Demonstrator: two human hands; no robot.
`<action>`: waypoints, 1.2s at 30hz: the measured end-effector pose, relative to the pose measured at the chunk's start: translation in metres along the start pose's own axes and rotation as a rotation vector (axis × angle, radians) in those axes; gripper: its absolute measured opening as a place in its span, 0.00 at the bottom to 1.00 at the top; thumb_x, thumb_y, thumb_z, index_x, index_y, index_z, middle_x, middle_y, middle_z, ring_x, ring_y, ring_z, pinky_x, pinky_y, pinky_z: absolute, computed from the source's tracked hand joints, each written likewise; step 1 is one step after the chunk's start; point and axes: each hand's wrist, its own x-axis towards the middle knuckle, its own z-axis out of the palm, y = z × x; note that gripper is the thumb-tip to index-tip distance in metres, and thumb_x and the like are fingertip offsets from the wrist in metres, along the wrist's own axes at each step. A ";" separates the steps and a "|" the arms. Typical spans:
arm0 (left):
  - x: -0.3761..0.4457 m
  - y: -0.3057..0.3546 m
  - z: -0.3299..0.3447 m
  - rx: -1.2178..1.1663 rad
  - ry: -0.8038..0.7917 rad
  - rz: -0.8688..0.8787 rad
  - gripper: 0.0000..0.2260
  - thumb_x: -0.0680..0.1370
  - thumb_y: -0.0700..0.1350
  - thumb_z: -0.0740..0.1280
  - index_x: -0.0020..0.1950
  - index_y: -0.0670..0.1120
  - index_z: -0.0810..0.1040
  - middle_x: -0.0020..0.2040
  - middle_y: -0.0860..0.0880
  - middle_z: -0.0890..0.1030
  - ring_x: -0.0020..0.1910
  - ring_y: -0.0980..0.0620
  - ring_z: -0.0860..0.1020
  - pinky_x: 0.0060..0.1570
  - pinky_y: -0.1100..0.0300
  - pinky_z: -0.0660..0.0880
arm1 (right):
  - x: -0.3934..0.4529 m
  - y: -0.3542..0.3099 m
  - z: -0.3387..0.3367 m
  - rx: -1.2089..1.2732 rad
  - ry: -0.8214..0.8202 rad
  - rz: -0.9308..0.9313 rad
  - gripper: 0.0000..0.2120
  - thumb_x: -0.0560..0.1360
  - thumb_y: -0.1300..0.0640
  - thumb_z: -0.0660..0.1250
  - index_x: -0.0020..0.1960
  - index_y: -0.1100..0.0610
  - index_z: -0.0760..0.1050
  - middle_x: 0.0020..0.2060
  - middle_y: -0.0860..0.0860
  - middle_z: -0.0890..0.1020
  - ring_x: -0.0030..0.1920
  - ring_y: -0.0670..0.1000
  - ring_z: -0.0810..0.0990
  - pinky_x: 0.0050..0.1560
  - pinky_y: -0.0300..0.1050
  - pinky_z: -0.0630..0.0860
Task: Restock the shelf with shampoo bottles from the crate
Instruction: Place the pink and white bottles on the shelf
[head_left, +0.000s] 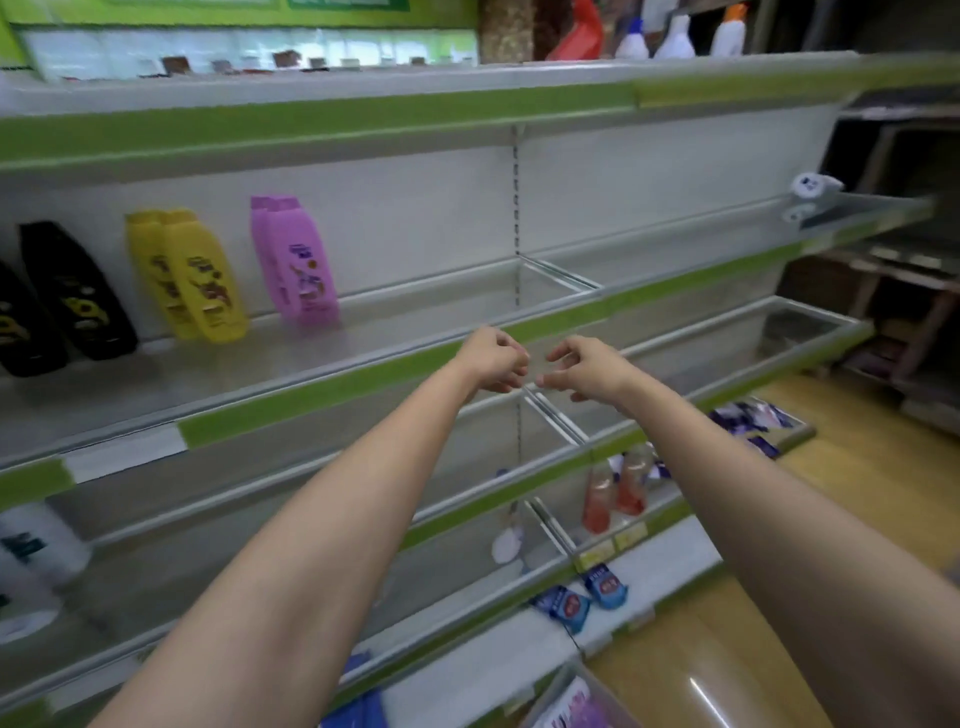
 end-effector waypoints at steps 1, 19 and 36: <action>0.005 -0.002 0.011 0.014 -0.027 -0.002 0.11 0.79 0.37 0.62 0.38 0.47 0.71 0.34 0.48 0.76 0.24 0.58 0.76 0.23 0.69 0.71 | -0.003 0.012 -0.005 0.007 0.003 0.026 0.21 0.71 0.57 0.74 0.60 0.61 0.73 0.45 0.53 0.75 0.47 0.53 0.76 0.44 0.47 0.76; 0.063 -0.107 0.172 0.151 -0.504 -0.171 0.11 0.79 0.34 0.60 0.38 0.45 0.69 0.34 0.46 0.74 0.22 0.58 0.73 0.19 0.71 0.68 | -0.046 0.195 0.003 0.073 0.062 0.487 0.20 0.72 0.57 0.72 0.61 0.58 0.72 0.47 0.50 0.76 0.51 0.52 0.76 0.54 0.51 0.77; 0.037 -0.318 0.264 0.288 -0.658 -0.349 0.04 0.77 0.40 0.65 0.43 0.46 0.73 0.49 0.41 0.79 0.45 0.46 0.79 0.42 0.58 0.75 | -0.116 0.352 0.151 0.215 -0.013 0.822 0.19 0.73 0.63 0.71 0.62 0.57 0.73 0.49 0.53 0.76 0.47 0.52 0.76 0.48 0.45 0.75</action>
